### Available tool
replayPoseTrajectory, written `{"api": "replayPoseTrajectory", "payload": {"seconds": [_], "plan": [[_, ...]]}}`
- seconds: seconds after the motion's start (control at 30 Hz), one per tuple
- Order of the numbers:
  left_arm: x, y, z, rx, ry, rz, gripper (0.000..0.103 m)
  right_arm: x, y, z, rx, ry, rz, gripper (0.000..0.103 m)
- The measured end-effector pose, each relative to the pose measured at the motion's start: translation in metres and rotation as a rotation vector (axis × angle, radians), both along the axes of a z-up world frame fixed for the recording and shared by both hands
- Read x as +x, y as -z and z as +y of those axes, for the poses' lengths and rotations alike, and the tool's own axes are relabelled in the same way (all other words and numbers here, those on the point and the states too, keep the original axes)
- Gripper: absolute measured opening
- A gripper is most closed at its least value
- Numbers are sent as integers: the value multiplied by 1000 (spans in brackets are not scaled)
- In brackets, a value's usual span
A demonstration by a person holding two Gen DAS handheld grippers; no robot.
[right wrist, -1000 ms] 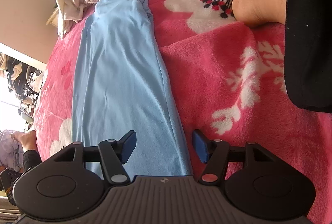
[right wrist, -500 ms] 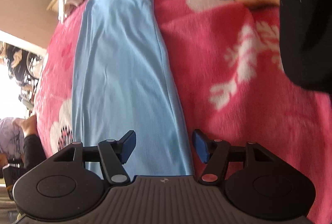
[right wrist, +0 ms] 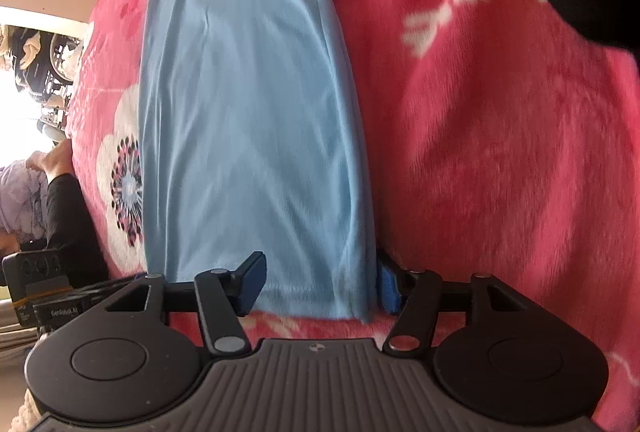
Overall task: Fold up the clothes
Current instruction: 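Grasp the blue shirt strip end with both grippers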
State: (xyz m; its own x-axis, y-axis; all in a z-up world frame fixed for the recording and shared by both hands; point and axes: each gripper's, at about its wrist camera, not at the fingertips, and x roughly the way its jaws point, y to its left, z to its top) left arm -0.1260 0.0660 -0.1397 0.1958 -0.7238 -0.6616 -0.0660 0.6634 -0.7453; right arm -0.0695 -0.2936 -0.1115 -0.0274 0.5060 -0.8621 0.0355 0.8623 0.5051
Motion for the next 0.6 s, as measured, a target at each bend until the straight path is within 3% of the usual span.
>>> {"api": "replayPoseTrajectory", "payload": {"seconds": [0.2,0.27,0.37,0.47,0.6], "plan": [[-3,-3,-6,24,12,-27,43,-1,2,-3,-20,0,-4,43],[-5,-4,-7,47,12,-37,38,-3,2,-3,-32,-7,-15,29],[-7,-7,-10,83,22,-62,32,-5,1,-4,-50,-23,-35,18],[-9,-9,-11,115,31,-86,23,-7,-3,-4,-61,-40,-59,12],[-9,-12,-10,97,41,-103,11,-10,-9,-8,-46,-31,-72,11]]}}
